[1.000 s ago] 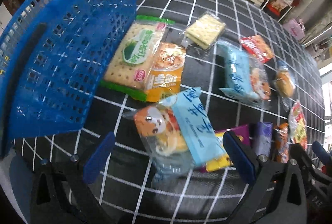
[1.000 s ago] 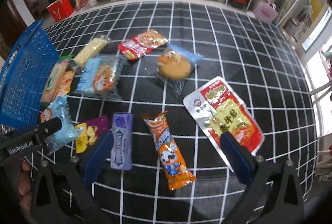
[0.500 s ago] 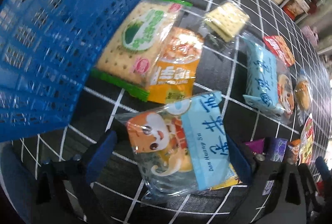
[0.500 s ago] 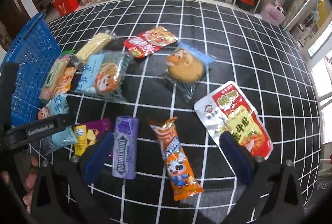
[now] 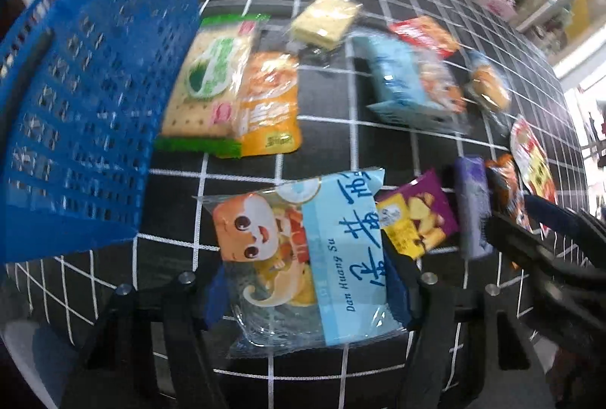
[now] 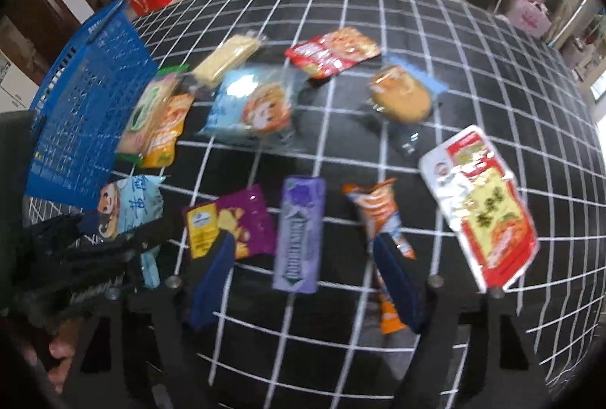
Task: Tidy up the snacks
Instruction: 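Close the left tool on the Dan Huang Su bag while the right tool grasps the Doublemint pack, then carry both snacks over the blue basket and open both tools to drop them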
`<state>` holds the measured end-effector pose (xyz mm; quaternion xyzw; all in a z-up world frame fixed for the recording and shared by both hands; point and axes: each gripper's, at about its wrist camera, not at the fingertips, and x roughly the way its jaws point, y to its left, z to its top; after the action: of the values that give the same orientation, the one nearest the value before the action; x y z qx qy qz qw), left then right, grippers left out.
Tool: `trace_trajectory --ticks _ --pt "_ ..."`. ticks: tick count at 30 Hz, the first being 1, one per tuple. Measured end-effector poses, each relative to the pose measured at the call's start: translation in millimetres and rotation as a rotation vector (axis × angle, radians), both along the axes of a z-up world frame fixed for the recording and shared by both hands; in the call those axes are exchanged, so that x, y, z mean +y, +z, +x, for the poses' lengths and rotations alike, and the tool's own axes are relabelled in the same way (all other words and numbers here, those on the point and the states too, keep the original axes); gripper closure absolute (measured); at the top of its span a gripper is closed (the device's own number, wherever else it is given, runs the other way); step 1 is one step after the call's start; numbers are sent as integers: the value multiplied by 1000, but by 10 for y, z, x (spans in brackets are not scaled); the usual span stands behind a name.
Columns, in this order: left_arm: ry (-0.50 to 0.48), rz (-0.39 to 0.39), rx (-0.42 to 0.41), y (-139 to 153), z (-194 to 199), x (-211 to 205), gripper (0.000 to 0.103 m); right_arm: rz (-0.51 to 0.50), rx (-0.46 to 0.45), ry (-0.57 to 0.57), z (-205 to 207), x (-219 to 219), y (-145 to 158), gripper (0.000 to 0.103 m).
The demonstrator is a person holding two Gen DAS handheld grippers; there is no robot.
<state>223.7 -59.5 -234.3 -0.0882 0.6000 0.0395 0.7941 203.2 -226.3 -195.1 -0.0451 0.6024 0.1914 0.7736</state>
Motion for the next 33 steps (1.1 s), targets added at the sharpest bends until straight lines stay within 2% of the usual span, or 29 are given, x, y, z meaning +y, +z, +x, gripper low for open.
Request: trace_trajectory --ticks 2,3,6,9,14,17,18,23,29,33 --pt "-15 25 -13 31 -17 -44 39 -18 22 -9 25 52 -111 43" --pt "-21 22 -18 33 -37 -5 39 -28 27 -11 34 71 -147 51" --pt "-44 -14 -26 81 -49 15 39 -39 54 -32 77 78 -255 65" --pt "-69 -26 -38 79 -93 6 39 -43 68 -47 115 73 -317 66" --pt "-101 -39 -42 64 -78 38 39 -79 22 -18 87 181 -320 69" --pt "-103 -58 -61 139 -116 25 39 -34 36 -49 72 164 -283 69" --pt "-103 -60 -66 174 -132 48 39 -11 29 -62 61 140 -223 69" --pt "-109 -48 -107 462 -235 152 39 -21 -48 -68 -67 170 169 69" --pt "-117 -32 -218 1049 -459 316 39 32 -160 -73 -240 291 788 69" --pt "-116 -24 -267 1362 -600 503 39 55 -208 -55 -349 448 1070 69"
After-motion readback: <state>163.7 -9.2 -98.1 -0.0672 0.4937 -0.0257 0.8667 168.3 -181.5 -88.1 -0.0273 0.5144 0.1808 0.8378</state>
